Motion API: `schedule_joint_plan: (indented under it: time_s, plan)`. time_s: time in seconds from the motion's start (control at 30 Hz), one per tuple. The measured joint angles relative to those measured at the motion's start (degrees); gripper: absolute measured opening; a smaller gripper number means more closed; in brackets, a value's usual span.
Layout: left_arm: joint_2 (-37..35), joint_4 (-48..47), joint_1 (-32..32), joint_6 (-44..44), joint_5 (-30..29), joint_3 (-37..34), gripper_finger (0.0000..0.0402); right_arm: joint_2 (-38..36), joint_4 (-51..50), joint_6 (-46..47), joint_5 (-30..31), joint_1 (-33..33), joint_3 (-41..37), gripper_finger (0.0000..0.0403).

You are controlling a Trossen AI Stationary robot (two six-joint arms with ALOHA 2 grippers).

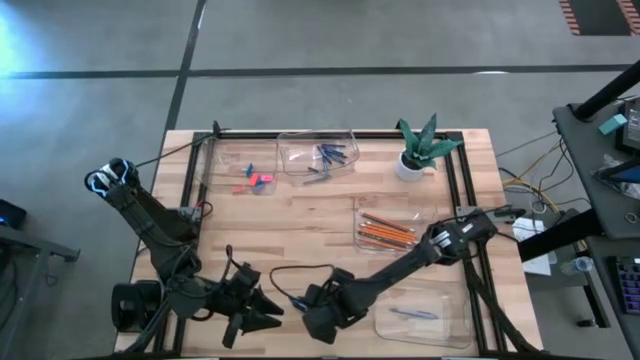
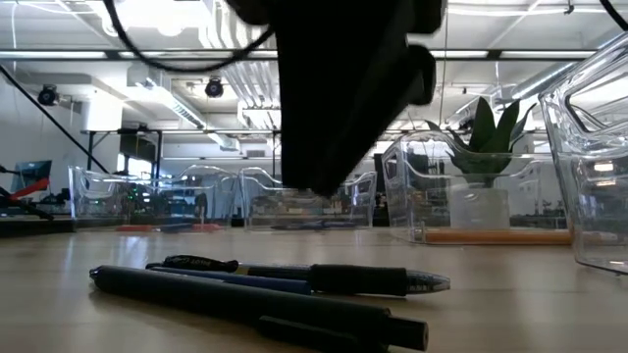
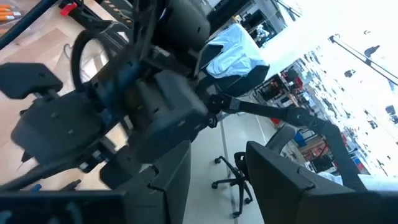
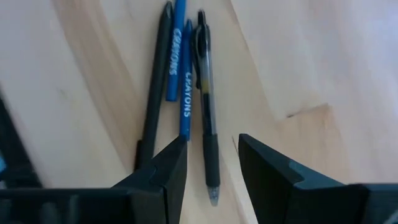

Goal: Sort crayons/erasers/pens/pencils in bins
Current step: Put the black pen into the bottom transparent bin

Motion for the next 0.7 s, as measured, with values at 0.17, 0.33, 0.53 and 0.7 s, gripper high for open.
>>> schedule_joint_plan:
  time_s: [0.17, 0.33, 0.53, 0.7]
  plan:
    - [0.0, 0.0, 0.0, 0.17, 0.04, 0.0, 0.0141, 2.13, -0.37, 0.23, -2.52, -0.17, 0.11, 0.0137]
    - [0.0, -0.03, 0.02, 0.17, 0.04, 0.0, 0.0141, 2.42, -0.5, 0.5, -2.62, -0.64, -0.11, 0.0141]
    - [0.0, -0.02, 0.02, 0.16, 0.04, 0.0, 0.0141, 2.4, -0.67, 0.37, -3.12, -1.13, -0.15, 0.0177]
    - [-0.02, -0.02, 0.02, 0.15, 0.04, 0.0, 0.0141, 2.42, -1.44, -0.07, -3.57, -1.14, -0.49, 0.0191]
